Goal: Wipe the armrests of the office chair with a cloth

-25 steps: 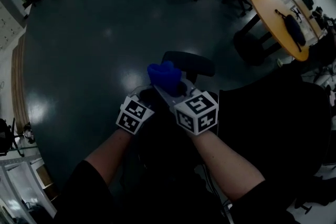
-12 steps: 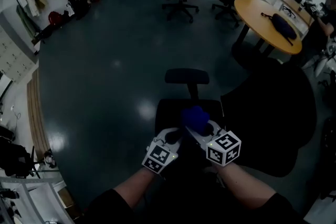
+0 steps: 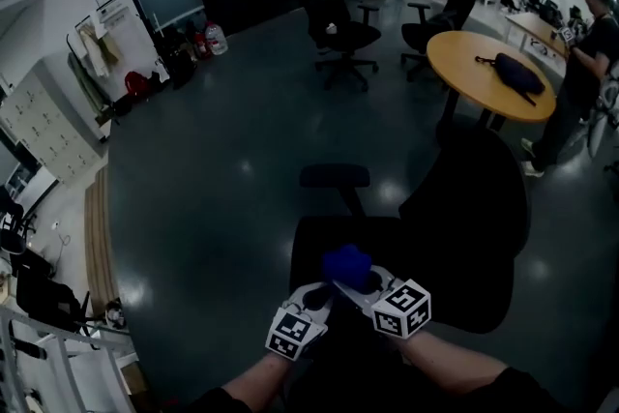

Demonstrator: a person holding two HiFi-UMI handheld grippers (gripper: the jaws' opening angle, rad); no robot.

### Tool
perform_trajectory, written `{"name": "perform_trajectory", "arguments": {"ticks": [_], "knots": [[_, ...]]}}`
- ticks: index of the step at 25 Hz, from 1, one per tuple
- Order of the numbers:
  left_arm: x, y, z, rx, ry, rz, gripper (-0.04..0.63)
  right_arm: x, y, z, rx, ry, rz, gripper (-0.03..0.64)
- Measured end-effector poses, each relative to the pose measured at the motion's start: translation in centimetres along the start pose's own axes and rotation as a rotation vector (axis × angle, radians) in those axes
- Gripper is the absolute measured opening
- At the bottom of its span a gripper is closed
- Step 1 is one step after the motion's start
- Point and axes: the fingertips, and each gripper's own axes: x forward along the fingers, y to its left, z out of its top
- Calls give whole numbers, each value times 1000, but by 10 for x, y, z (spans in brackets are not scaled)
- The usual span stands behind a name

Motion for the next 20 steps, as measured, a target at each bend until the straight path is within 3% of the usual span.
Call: {"name": "perform_trajectory", "arguments": {"ticks": [9,15,20], "knots": [[1,-82,12,-15,-14,91,18,-81,23,-10,-57,-17,99,135],[-2,-108,18,-65,-26,176,18,-107,36,-11,-101,-21,151,135],[-20,-130,13,-97,-16,219,18,-123,56,-21,-77,-19,206,135]]}}
